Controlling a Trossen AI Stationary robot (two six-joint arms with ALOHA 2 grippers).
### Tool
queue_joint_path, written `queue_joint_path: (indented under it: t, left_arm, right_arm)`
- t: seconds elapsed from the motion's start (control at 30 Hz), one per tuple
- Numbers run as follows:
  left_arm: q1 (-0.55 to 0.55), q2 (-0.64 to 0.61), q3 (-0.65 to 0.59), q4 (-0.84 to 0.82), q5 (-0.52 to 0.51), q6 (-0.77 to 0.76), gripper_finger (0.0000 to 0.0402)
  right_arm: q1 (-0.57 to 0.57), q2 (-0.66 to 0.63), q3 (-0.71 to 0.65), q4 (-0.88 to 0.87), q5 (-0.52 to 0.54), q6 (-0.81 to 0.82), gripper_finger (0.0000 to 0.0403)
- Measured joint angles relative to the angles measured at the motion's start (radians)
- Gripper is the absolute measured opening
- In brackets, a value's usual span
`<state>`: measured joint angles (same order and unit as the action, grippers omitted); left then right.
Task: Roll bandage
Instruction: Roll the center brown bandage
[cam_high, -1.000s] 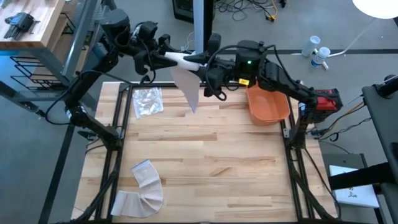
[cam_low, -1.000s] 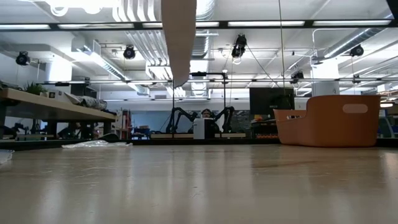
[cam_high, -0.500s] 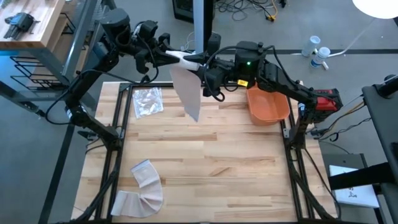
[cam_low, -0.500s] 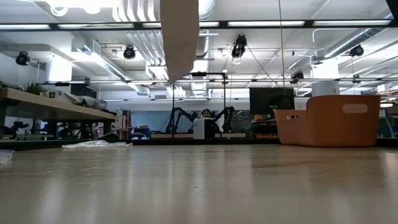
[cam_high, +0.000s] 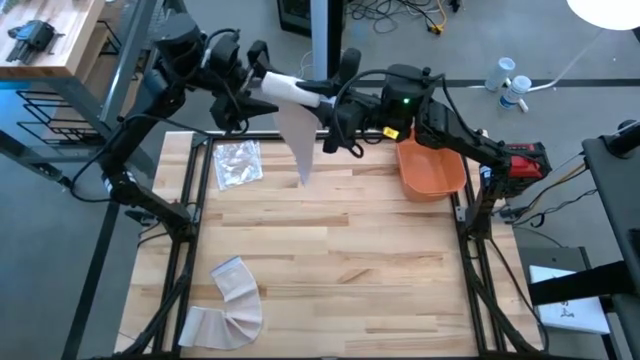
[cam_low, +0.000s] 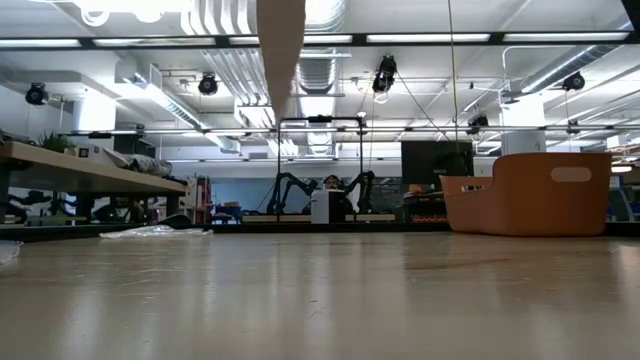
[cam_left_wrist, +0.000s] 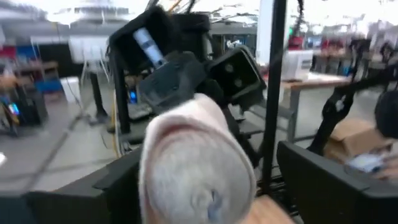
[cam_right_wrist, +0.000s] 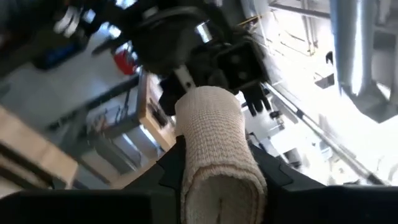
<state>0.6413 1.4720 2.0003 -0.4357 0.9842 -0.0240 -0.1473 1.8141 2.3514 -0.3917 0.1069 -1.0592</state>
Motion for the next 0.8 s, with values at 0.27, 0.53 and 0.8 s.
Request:
queue_joint_path:
  t: [0.27,0.53,0.8]
  left_arm:
    - [0.0,0.004,0.0,0.006,-0.031,0.14,0.0319]
    - [0.001,0.023,0.0,0.0,-0.109,0.124,0.0249]
    - [0.001,0.024,0.0,-0.049,-0.11,0.17,0.0018]
  right_arm:
    - [-0.009,-0.011,0.004,0.081,-0.032,0.478,0.0097]
    - [-0.008,-0.021,0.004,0.091,-0.1,0.733,0.0098]
    - [-0.008,-0.026,0.004,0.097,-0.108,0.878,0.009]
